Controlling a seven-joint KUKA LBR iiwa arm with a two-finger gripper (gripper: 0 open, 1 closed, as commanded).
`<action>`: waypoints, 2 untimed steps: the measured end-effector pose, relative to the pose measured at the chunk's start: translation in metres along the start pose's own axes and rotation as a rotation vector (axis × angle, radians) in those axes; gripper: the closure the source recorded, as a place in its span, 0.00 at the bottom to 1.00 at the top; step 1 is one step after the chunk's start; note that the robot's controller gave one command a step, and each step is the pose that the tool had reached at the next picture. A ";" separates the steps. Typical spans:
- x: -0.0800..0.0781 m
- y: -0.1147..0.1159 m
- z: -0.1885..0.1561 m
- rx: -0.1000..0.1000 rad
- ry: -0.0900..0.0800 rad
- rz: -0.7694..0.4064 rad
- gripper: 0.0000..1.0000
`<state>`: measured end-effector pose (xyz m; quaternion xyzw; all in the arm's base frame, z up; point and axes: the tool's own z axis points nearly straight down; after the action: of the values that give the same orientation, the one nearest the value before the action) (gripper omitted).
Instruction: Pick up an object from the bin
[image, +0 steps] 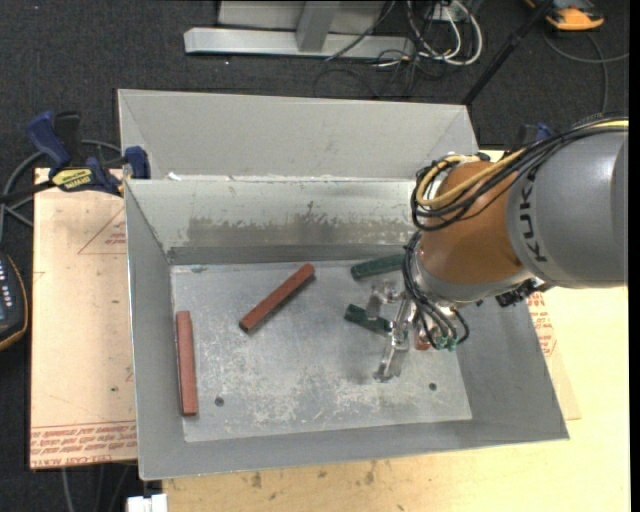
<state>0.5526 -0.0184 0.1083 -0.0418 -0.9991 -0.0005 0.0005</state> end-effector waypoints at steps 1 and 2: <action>-0.026 -0.011 0.039 0.000 -0.006 -0.081 0.00; -0.026 -0.011 0.036 0.000 -0.005 -0.081 1.00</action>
Offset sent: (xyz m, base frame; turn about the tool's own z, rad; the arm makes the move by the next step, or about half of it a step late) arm 0.0230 -0.0136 -0.0383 -0.0828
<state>0.5773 -0.0314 0.0719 -0.0013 -1.0000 -0.0006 -0.0019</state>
